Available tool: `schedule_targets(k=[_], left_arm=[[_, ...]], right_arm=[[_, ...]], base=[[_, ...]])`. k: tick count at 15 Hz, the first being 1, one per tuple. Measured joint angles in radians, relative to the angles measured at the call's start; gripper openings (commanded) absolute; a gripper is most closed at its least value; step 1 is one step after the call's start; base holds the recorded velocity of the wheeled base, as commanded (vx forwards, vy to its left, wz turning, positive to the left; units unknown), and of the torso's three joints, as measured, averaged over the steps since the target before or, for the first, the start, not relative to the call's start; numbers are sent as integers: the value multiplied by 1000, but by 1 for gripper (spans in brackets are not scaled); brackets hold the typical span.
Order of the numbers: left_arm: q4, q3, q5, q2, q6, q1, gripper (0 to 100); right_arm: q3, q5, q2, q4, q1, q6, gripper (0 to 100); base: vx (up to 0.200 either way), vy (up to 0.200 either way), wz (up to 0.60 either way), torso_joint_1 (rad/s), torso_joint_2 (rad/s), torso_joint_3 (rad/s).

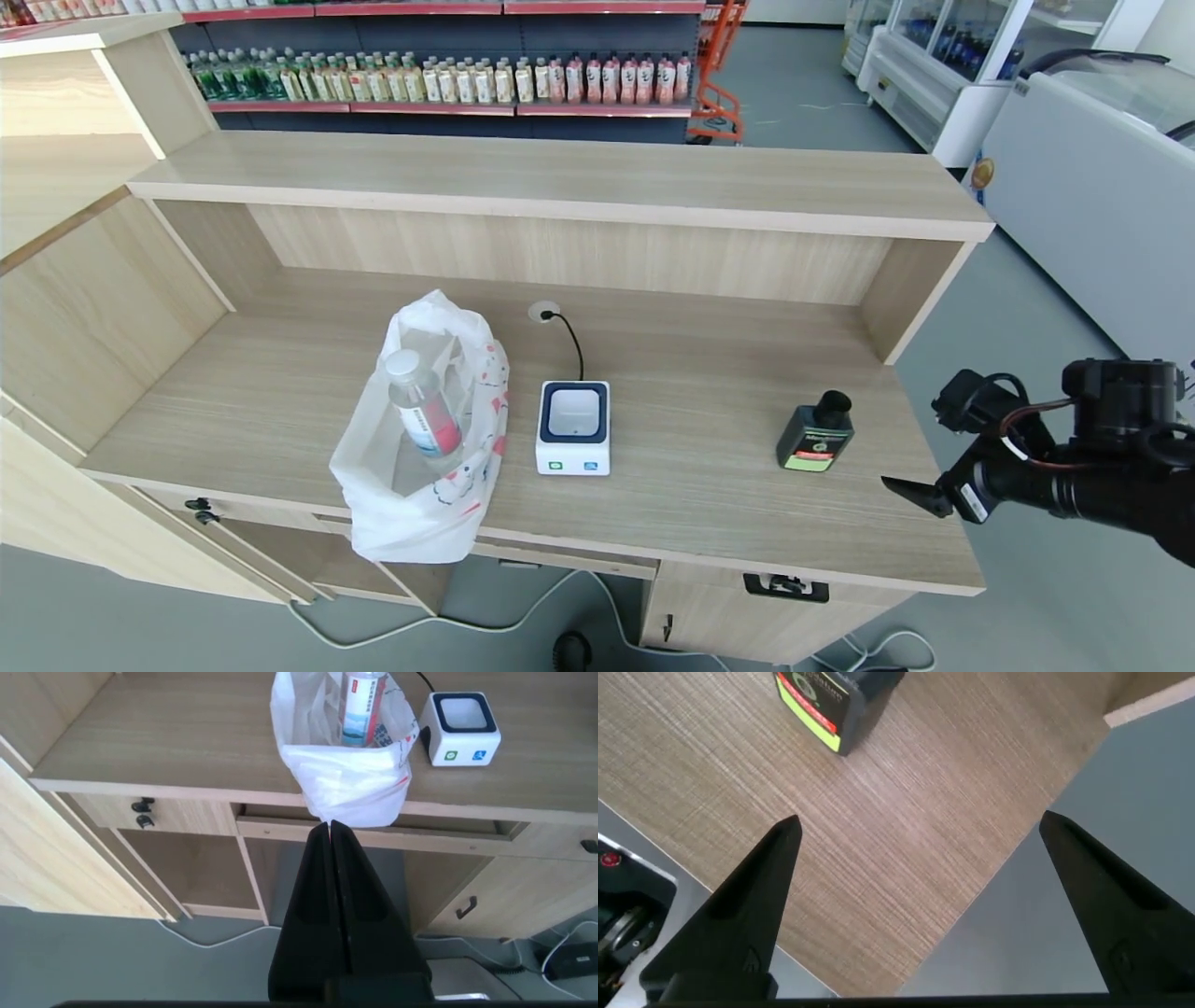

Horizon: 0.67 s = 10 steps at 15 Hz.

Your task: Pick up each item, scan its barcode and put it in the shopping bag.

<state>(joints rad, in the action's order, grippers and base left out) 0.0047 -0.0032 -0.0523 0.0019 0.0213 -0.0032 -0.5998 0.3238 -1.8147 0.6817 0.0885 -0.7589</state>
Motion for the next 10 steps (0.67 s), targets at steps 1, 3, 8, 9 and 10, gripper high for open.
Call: schedule_targets(k=[1, 3, 8, 9, 10], left_arm=[[0, 0, 0, 0, 0, 0, 0], [0, 0, 0, 0, 0, 0, 0], [0, 0, 0, 0, 0, 0, 0], [0, 0, 0, 0, 0, 0, 0], [0, 0, 0, 0, 0, 0, 0]], right_arm=[[-19, 1, -16, 0, -10, 0, 100], [-58, 14, -44, -1, -25, -1, 100], [-116, 62, -107, -1, -45, -35, 100], [-124, 63, -118, -1, -48, -39, 100], [-131, 64, -128, -1, -51, -41, 100]], base=[[0, 0, 0, 0, 0, 0], [0, 0, 0, 0, 0, 0], [0, 0, 0, 0, 0, 0], [0, 0, 0, 0, 0, 0], [0, 0, 0, 0, 0, 0]])
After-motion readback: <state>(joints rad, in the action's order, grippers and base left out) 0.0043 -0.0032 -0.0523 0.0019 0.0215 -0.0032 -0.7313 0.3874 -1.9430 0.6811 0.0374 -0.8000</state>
